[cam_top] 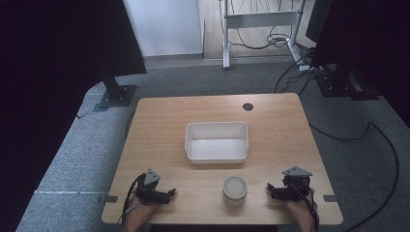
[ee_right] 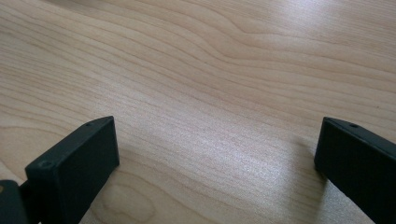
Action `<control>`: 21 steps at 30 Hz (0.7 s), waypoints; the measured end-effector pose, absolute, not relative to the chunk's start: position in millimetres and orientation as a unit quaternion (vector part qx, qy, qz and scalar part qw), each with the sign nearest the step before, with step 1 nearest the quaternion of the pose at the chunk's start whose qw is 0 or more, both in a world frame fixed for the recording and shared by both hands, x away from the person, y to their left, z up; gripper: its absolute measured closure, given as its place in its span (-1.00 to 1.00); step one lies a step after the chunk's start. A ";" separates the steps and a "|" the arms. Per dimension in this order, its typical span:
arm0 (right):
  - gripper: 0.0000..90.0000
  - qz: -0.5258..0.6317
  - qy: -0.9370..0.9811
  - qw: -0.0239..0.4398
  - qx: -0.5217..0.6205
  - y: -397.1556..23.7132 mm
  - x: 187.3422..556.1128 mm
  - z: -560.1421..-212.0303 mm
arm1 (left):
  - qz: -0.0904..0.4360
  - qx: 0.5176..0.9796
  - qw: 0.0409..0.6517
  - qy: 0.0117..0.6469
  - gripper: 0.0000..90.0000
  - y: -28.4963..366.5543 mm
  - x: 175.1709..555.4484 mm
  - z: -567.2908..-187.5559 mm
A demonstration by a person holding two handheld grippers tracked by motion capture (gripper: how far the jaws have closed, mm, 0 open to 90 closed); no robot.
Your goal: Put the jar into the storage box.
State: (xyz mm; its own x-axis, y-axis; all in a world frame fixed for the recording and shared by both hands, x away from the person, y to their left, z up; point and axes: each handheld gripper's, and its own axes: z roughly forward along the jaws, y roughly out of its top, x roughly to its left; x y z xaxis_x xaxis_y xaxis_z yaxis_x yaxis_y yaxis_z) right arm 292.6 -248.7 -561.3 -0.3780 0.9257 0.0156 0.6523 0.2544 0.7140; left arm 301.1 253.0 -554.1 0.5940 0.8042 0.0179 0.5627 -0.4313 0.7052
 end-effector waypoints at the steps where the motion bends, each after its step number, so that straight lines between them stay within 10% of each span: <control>1: -1.00 0.325 0.764 0.210 0.517 -248.7 292.6 -561.3 | 0.179 0.827 0.337 0.413 -0.98 253.0 301.0 -554.1; 21: -0.99 0.327 0.764 0.210 0.515 -248.7 291.9 -561.2 | 0.180 0.831 0.342 0.400 -0.87 249.3 294.2 -552.9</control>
